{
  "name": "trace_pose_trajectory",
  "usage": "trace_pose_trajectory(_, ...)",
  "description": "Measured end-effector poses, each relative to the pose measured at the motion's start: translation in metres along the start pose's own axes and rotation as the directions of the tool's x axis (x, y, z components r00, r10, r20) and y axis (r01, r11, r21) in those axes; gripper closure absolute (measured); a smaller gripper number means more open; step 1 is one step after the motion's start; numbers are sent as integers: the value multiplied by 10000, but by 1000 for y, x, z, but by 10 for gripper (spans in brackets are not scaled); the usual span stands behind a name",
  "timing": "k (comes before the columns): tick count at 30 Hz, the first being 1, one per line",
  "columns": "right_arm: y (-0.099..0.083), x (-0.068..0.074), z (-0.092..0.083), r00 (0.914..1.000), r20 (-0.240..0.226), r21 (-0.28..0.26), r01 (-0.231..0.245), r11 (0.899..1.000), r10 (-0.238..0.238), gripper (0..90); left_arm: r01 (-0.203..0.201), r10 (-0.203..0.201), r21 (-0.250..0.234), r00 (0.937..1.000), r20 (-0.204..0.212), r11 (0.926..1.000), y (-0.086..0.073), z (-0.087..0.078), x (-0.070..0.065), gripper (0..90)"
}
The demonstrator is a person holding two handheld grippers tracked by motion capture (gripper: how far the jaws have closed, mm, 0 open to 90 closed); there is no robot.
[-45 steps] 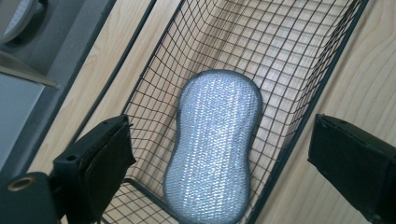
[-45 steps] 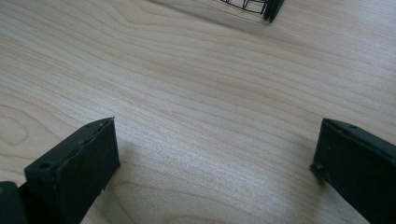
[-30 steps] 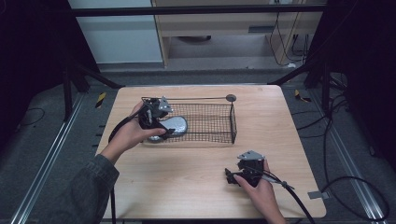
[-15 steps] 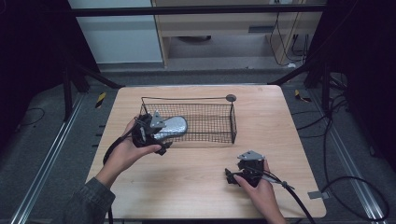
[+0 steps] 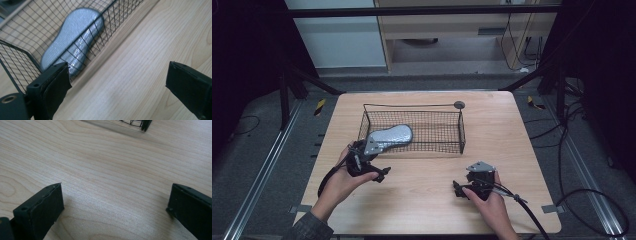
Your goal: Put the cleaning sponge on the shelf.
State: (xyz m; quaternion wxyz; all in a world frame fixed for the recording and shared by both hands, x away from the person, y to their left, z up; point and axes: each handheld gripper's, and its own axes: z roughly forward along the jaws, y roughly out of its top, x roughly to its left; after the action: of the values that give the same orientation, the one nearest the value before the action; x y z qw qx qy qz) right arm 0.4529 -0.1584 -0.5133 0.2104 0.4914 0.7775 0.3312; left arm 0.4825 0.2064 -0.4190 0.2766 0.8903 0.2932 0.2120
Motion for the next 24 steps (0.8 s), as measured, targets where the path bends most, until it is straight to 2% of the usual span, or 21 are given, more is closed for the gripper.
trace_pose_trajectory(2,0,0,0,10000,-2,0,1,10000,-1,4,131,-133,75,9997,188,9999,-9,5,-3,47)
trace_pose_trajectory(4,0,0,0,10000,0,4,-1,10000,1,4,236,-240,179,9995,206,9996,-18,9,-6,47)
trace_pose_trajectory(6,0,0,0,10000,-1,-1,1,10000,-1,4,291,-295,263,9994,157,9992,-23,11,-7,46)
trace_pose_trajectory(8,0,0,0,10000,0,-2,0,10000,0,4,534,-540,406,9984,142,9977,-35,15,-7,46)
trace_pose_trajectory(9,0,0,0,10000,0,-2,0,10000,0,4,534,-540,406,9984,142,9977,-35,15,-7,46)
trace_pose_trajectory(11,0,0,0,10000,-1,0,3,10000,-3,4,717,-714,540,9974,-87,9960,-45,18,-4,45)
trace_pose_trajectory(13,0,0,0,10000,-2,0,1,10000,-1,4,991,-987,470,9951,-112,9940,-52,20,0,44)
trace_pose_trajectory(14,0,0,0,10000,-1,-1,0,10000,0,4,991,-987,470,9951,-112,9940,-52,20,0,43)
trace_pose_trajectory(17,0,0,0,10000,-2,-1,-1,10000,1,4,1315,-1297,469,9908,-384,9902,-65,24,10,42)
trace_pose_trajectory(21,0,0,0,10000,-1,-1,3,10000,-3,4,1862,-1847,233,9812,-558,9822,-77,29,21,40)
trace_pose_trajectory(24,0,0,0,10000,-2,1,0,10000,0,4,2120,-2107,125,9752,-682,9772,-84,34,28,37)
